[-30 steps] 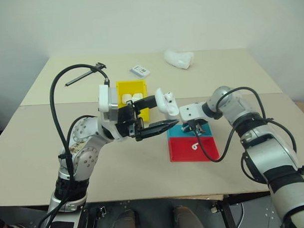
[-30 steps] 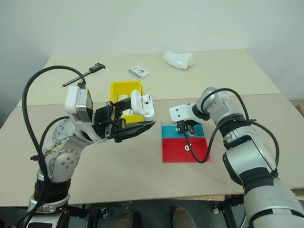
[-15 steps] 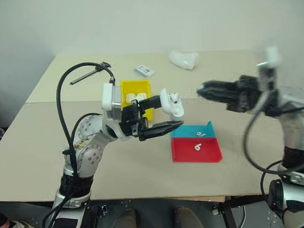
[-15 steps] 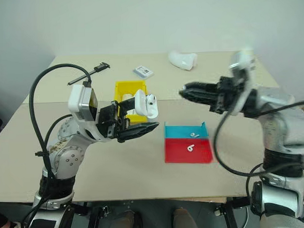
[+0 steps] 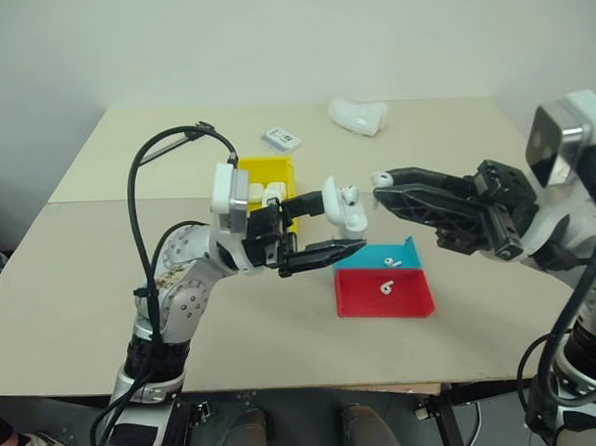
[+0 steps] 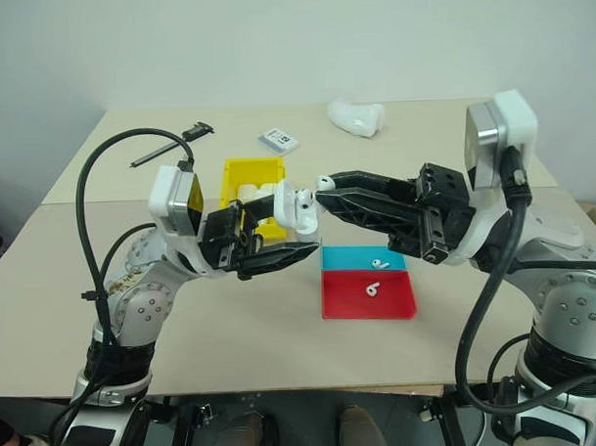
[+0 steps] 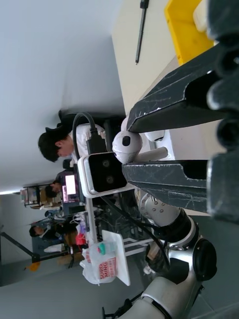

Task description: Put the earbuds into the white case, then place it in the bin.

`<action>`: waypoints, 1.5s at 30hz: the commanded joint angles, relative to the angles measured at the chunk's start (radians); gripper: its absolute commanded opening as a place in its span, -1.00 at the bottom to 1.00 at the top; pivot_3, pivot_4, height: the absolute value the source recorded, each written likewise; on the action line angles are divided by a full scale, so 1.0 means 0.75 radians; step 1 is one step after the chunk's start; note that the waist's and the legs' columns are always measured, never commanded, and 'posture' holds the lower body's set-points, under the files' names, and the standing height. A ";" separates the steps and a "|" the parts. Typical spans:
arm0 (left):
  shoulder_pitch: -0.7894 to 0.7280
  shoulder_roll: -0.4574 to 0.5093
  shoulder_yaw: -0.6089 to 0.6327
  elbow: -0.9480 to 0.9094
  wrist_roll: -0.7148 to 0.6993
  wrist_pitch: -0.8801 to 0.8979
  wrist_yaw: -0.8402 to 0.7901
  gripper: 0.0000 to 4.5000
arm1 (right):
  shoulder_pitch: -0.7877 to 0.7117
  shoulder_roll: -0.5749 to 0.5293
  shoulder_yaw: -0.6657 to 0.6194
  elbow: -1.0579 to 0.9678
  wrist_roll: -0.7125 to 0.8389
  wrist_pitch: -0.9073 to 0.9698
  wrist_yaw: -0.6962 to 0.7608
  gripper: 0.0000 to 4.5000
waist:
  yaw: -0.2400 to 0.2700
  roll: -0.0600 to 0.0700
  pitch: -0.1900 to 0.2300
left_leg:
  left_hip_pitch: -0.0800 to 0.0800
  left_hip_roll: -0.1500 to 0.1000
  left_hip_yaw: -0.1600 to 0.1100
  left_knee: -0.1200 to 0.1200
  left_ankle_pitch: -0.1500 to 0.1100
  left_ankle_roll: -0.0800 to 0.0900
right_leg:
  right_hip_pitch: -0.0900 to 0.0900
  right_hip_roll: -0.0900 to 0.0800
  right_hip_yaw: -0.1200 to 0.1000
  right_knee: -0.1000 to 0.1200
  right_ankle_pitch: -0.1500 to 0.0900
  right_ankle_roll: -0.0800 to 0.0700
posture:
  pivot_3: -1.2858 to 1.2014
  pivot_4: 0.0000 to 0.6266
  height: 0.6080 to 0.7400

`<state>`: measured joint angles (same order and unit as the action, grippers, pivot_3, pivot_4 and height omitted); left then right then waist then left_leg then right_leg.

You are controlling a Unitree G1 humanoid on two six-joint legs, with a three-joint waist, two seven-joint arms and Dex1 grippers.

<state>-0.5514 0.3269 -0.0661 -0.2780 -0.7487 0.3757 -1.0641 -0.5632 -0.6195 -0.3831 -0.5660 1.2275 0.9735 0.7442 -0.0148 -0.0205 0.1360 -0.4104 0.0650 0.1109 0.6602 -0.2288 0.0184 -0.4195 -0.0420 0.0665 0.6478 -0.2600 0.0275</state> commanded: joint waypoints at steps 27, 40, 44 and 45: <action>-0.035 -0.007 0.004 -0.007 0.001 -0.013 -0.021 0.23 | 0.135 -0.250 0.055 -0.048 0.018 -0.213 0.170 0.50 | 0.002 -0.001 0.000 | -0.002 0.000 -0.001 0.000 0.000 0.001 | 0.000 0.000 0.000 -0.001 0.000 0.000 | 0.03 -0.52 1.00; -0.066 -0.046 -0.112 0.098 0.141 -0.041 -0.028 0.23 | -0.311 -0.279 0.336 0.114 -0.247 -0.180 0.056 -0.98 | -0.004 -0.001 0.000 | 0.000 0.000 -0.001 0.000 -0.001 0.001 | -0.001 0.001 0.000 0.000 0.000 0.000 | 0.03 -0.52 1.00; -0.089 -0.064 -0.127 0.123 0.170 -0.058 -0.040 0.23 | -0.472 -0.327 0.540 0.092 -0.378 -0.098 0.091 -0.98 | 0.000 0.000 0.000 | -0.006 0.000 0.000 0.000 -0.001 0.002 | -0.005 0.000 0.000 -0.001 0.000 0.000 | 0.03 -0.52 1.00; -0.093 -0.068 -0.126 0.127 0.175 -0.062 -0.040 0.23 | -0.490 -0.349 0.575 0.090 -0.411 -0.095 0.122 -0.98 | 0.003 0.000 0.000 | -0.006 0.000 0.000 0.000 -0.001 0.002 | -0.005 0.000 0.000 -0.002 0.000 0.000 | 0.03 -0.52 1.00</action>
<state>-0.5938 0.2810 -0.1681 -0.1716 -0.6215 0.3544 -1.0879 -0.9062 -0.8575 0.0263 -0.4816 0.9601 0.8893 0.8103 -0.0122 -0.0208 0.1362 -0.4154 0.0654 0.1106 0.6607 -0.2297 0.0198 -0.4234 -0.0418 0.0660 0.6460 -0.2602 0.0275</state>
